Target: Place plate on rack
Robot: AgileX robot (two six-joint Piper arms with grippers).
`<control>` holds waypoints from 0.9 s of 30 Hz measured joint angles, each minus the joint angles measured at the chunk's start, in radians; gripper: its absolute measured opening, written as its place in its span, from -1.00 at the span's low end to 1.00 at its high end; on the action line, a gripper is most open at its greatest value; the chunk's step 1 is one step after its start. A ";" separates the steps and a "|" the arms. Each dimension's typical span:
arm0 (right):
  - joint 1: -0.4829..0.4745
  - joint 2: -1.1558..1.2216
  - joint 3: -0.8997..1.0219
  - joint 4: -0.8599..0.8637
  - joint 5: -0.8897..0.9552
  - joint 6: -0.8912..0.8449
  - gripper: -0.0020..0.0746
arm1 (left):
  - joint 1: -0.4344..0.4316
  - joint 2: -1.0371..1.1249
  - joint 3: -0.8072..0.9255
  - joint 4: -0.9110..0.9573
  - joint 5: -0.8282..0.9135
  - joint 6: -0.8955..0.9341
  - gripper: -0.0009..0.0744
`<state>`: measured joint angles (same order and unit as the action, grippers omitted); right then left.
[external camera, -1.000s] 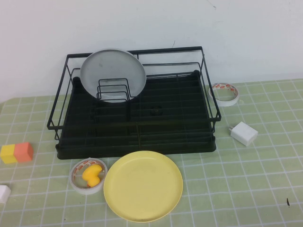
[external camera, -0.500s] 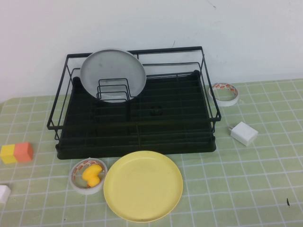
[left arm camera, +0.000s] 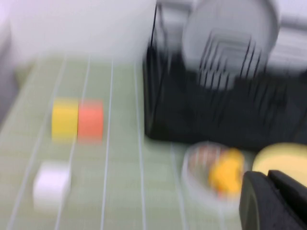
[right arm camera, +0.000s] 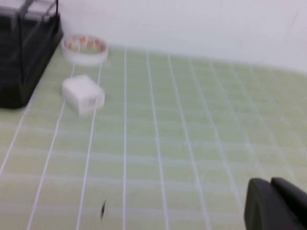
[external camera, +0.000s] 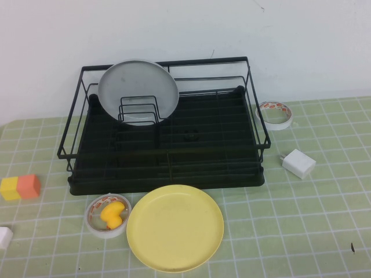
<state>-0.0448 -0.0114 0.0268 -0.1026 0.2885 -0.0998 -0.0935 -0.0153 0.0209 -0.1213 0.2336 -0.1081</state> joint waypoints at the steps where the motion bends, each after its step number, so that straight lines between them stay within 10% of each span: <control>1: 0.000 0.000 0.000 -0.005 -0.022 0.000 -0.95 | 0.000 0.000 0.000 -0.004 -0.035 0.000 -0.98; 14: 0.000 0.000 0.001 -0.024 -0.687 0.007 -0.95 | 0.000 0.000 0.000 -0.010 -0.713 -0.018 -0.98; 27: 0.000 0.000 -0.018 0.031 -0.588 0.007 -0.95 | 0.000 0.000 -0.023 0.107 -0.839 -0.236 -0.98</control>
<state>-0.0448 -0.0114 0.0089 -0.0713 -0.2994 -0.0932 -0.0935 -0.0153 -0.0026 -0.0144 -0.6058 -0.3442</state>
